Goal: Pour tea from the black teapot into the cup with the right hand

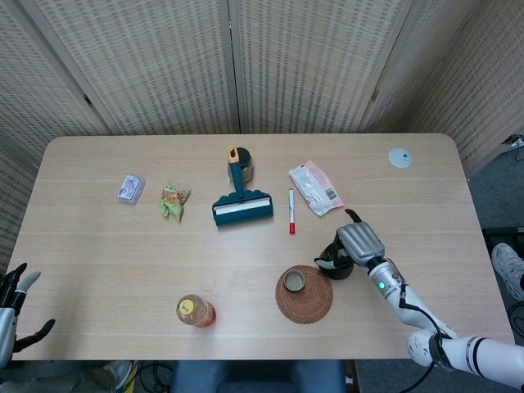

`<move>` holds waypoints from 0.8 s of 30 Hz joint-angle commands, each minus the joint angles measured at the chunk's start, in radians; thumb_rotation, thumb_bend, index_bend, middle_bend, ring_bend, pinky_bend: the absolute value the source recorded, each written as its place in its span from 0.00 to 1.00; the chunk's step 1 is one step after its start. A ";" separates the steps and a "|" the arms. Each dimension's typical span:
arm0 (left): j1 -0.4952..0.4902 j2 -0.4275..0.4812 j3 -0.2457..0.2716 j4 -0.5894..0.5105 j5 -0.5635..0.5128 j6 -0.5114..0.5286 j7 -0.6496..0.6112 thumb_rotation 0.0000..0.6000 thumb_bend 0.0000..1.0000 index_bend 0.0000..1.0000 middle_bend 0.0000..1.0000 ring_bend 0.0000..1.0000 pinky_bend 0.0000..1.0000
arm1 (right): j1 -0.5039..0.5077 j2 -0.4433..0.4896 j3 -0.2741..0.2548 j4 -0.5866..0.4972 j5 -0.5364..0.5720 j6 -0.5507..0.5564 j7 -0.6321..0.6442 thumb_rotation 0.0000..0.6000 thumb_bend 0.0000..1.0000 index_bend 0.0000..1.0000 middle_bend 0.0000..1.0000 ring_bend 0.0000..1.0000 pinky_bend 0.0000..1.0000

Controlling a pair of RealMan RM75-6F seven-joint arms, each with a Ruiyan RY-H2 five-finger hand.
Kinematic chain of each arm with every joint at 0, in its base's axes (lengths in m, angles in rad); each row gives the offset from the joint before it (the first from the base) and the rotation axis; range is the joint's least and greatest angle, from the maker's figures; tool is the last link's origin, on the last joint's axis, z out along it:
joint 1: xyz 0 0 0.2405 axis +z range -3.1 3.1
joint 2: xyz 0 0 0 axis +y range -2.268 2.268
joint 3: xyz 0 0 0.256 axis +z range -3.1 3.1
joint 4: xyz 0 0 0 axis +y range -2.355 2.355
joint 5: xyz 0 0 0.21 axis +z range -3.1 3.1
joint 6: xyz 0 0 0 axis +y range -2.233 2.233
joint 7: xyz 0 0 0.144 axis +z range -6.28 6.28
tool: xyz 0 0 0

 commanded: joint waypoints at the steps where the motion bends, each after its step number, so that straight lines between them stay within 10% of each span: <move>1: 0.000 0.000 0.000 0.000 0.002 0.001 -0.001 1.00 0.18 0.15 0.04 0.08 0.00 | -0.007 0.016 0.002 -0.025 -0.012 0.023 -0.001 0.40 0.00 1.00 1.00 0.93 0.02; 7: 0.001 0.001 -0.001 0.001 0.004 0.008 -0.006 1.00 0.18 0.15 0.04 0.08 0.00 | -0.008 0.044 -0.002 -0.065 -0.032 0.052 -0.032 0.40 0.03 1.00 1.00 0.93 0.08; 17: 0.004 0.001 -0.003 0.006 0.008 0.018 -0.014 1.00 0.18 0.15 0.04 0.08 0.00 | -0.003 0.062 -0.001 -0.087 -0.048 0.077 -0.060 0.40 0.51 1.00 1.00 0.93 0.10; 24: 0.003 -0.001 -0.005 0.008 0.008 0.019 -0.013 1.00 0.18 0.15 0.04 0.08 0.00 | 0.002 0.063 0.000 -0.085 -0.048 0.071 -0.051 0.45 0.57 1.00 1.00 0.93 0.11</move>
